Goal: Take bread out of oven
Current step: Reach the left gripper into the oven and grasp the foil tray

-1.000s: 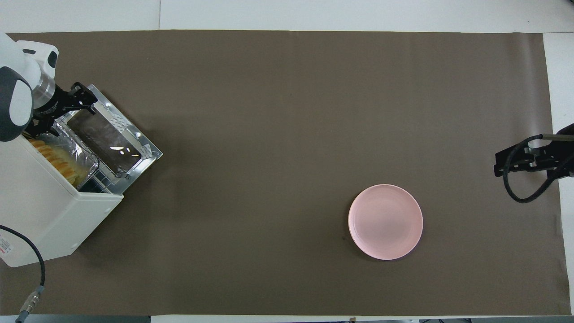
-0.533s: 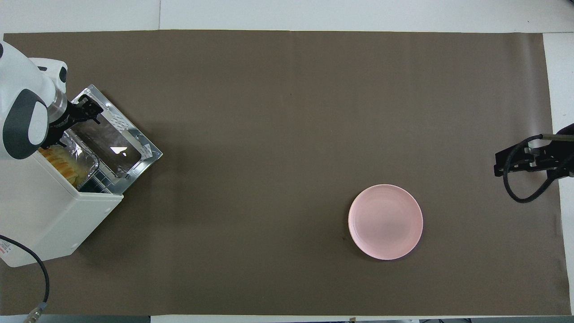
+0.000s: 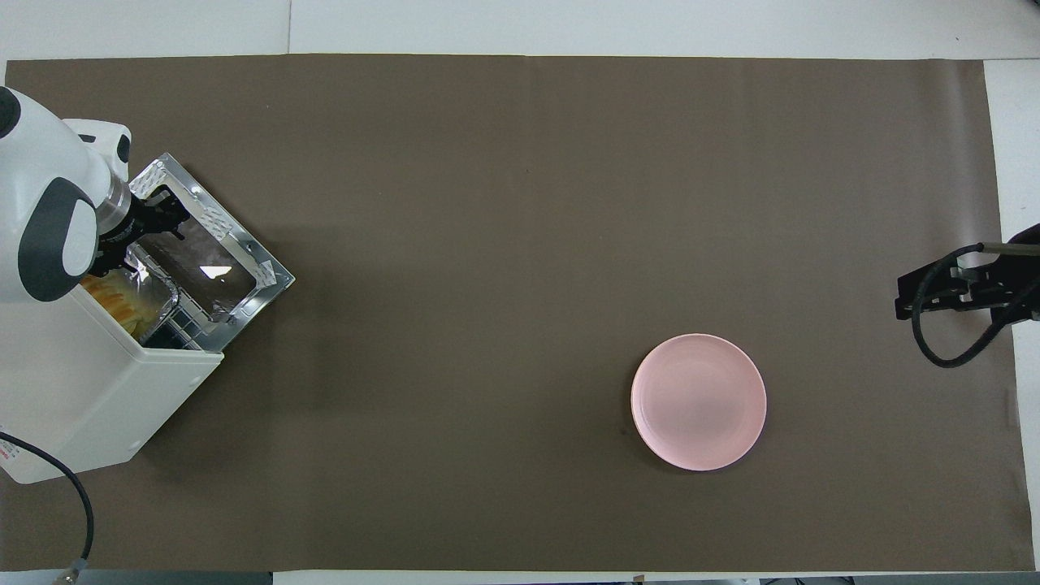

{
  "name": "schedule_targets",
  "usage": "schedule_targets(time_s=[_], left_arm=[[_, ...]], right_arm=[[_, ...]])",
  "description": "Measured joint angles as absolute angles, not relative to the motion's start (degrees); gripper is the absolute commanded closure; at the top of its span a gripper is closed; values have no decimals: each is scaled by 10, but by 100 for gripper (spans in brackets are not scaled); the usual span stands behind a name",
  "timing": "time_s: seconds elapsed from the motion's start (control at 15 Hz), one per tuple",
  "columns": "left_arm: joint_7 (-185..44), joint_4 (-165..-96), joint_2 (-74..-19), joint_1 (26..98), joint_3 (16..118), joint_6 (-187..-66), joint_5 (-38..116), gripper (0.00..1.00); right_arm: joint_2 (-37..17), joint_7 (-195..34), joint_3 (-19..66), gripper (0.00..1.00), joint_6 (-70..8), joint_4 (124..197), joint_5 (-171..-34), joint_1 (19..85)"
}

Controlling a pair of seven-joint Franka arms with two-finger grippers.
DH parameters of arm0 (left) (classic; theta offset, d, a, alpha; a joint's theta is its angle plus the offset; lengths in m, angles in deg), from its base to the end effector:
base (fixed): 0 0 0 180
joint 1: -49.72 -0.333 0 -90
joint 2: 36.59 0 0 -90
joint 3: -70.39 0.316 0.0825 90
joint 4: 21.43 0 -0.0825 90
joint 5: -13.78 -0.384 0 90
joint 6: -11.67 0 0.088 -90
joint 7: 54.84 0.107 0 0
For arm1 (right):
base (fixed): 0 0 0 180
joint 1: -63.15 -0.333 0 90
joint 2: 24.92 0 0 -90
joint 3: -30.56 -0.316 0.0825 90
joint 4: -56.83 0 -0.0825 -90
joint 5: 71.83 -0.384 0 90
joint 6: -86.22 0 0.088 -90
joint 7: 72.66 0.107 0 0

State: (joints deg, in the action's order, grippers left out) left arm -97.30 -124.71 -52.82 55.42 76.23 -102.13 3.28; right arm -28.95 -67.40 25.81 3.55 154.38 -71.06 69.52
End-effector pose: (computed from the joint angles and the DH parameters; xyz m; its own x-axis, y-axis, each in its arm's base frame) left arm 0.6197 0.0090 0.3828 0.7932 0.6071 0.0477 0.6023 -0.7704 -0.2093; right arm 0.5146 -0.0147 0.5910 0.9749 -0.1223 -0.1859 -0.1175 -0.9924 0.0364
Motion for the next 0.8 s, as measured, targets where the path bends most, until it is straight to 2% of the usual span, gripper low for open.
schedule_targets(time_s=[0.07, 0.13, 0.2, 0.53, 0.8], left_arm=[[-973, -1251, -526, 554, 762, -1023, 29, 65], [-974, -1256, -524, 554, 762, -1024, 22, 88], [-974, -1259, -522, 554, 762, -1025, 17, 100], [-971, -1261, -517, 556, 759, -1033, 12, 100], [-967, -1233, -518, 592, 754, -1045, 10, 100]], right_arm=[[-290, -674, 258, 0, 36, 1544, -711, 695], [-290, -674, 258, 0, 36, 1544, -711, 695], [-290, -674, 258, 0, 36, 1544, -711, 695], [-290, -674, 258, 0, 36, 1544, -711, 695], [-290, -674, 258, 0, 36, 1544, -711, 695]])
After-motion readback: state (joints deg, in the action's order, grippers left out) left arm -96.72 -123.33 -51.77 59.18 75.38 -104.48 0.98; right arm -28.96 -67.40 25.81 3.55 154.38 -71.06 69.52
